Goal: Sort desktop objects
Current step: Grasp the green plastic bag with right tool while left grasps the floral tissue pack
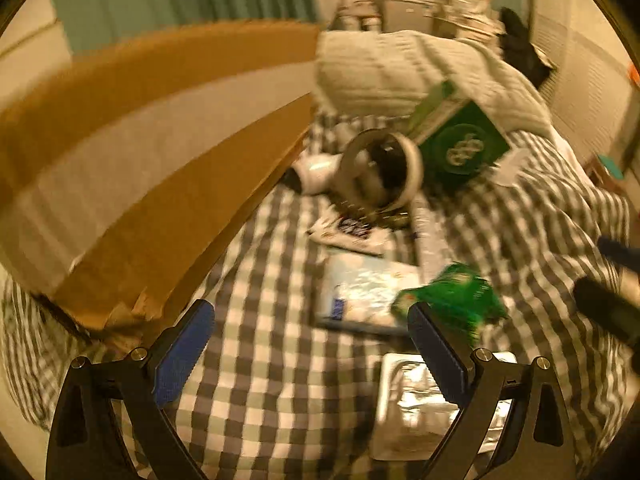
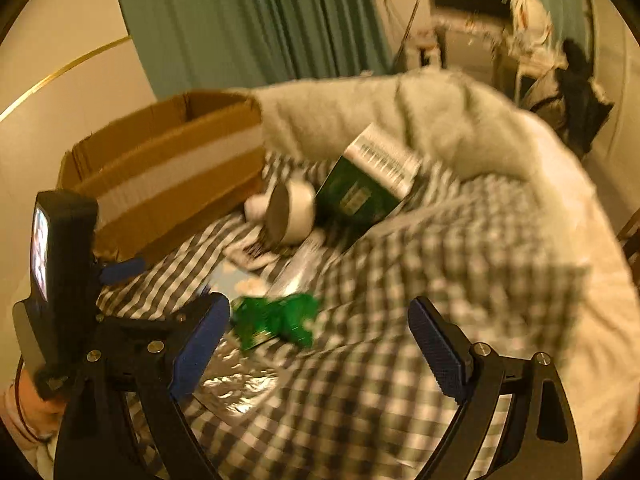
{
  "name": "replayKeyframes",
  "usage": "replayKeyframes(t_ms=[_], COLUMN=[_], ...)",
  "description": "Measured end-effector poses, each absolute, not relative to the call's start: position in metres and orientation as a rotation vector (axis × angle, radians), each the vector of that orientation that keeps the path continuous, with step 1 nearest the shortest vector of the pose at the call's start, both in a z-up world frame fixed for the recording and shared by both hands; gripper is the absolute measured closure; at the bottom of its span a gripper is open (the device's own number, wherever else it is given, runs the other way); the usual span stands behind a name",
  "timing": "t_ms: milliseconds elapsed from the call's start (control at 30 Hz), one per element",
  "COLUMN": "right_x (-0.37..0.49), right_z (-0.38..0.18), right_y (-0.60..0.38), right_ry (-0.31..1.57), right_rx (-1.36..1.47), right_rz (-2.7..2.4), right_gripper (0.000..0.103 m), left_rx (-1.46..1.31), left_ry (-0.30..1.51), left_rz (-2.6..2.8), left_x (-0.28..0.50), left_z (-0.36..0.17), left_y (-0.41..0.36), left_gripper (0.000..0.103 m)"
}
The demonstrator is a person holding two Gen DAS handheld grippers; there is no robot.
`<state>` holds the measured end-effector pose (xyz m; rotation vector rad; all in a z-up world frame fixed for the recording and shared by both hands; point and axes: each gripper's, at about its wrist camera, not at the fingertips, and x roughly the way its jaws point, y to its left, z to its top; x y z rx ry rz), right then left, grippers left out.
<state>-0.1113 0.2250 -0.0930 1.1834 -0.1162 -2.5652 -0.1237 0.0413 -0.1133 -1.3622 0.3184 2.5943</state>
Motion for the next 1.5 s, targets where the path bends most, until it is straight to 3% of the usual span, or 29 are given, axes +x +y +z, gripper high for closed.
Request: replayKeyframes(t_ms=[133,367,433,600,833,1167,1300,1333,1400,1500], right_x=[-0.129,-0.153,-0.162,-0.162,-0.135,-0.132,-0.131,-0.132,-0.132,-0.131], right_z=[-0.122,-0.149,-0.161,-0.175,-0.151,-0.151,-0.151,-0.151,-0.152,-0.151], right_y=[0.199,0.191,0.189,0.194,0.212,0.224,0.221,0.221,0.22,0.22], right_ry=[-0.098,-0.179,-0.219,-0.284,-0.257,-0.284,-0.286,-0.284,-0.281,-0.273], right_rx=[1.267,1.393,1.444,1.468,1.334,1.34,1.344,1.346,1.349,1.346], right_rz=[-2.469,-2.408,-2.367,-2.321,-2.552,-2.583,-2.58,-2.58,-2.579,-2.584], right_gripper=[0.029,0.032,0.05,0.062,0.063,0.063,0.063,0.063,0.063,0.063], left_rx=[-1.413,-1.461,-1.462,-1.459,-1.428,-1.388,-1.473,-1.473,-1.453,-1.437], left_ry=[0.246,0.208,0.21,0.209,0.3,0.604,0.549,0.518,0.472,0.435], left_rz=[2.625,2.621,2.613,2.604,2.537,2.384,2.353,2.347,2.339,2.335], left_x=[-0.126,-0.129,-0.13,-0.13,-0.125,-0.131,-0.15,-0.151,-0.15,-0.147], left_z=[-0.121,-0.133,-0.134,-0.136,-0.137,-0.155,-0.17,-0.171,-0.169,-0.166], left_y=[0.027,0.023,0.025,0.027,0.043,0.095,0.091,0.089,0.086,0.082], left_gripper=[0.003,0.004,0.004,0.004,0.004,0.004,0.003,0.005,0.028,0.029])
